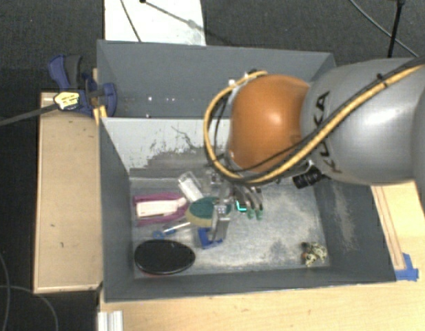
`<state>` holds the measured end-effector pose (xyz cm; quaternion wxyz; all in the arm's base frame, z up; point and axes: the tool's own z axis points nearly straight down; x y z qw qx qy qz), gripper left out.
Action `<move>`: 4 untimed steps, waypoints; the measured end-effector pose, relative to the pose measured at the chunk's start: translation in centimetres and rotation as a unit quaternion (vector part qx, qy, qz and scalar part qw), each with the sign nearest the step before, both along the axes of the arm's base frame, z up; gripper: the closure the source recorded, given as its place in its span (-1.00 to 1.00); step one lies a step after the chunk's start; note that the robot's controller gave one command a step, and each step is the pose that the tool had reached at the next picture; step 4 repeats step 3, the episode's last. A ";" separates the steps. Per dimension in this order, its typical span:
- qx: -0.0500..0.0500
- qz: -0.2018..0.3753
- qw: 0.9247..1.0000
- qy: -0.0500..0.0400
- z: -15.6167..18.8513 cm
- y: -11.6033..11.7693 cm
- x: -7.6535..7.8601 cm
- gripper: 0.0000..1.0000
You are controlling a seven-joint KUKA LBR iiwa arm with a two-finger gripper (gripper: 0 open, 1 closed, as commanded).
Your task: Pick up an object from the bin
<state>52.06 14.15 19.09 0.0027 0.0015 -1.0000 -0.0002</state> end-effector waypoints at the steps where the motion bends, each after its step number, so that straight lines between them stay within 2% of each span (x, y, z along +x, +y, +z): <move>1: 0.002 -0.059 0.998 -0.008 -12.0 1.2 4.5 -1.00; 2: 0.000 -0.061 0.998 -0.004 -12.0 1.1 4.2 1.00; 3: 0.002 -0.066 0.998 -0.007 8.4 2.8 0.1 1.00; 4: 0.002 -0.066 0.998 -0.007 8.4 2.8 0.1 1.00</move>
Offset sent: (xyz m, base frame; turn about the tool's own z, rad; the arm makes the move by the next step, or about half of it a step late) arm 0.0413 0.0112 -0.1209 0.1180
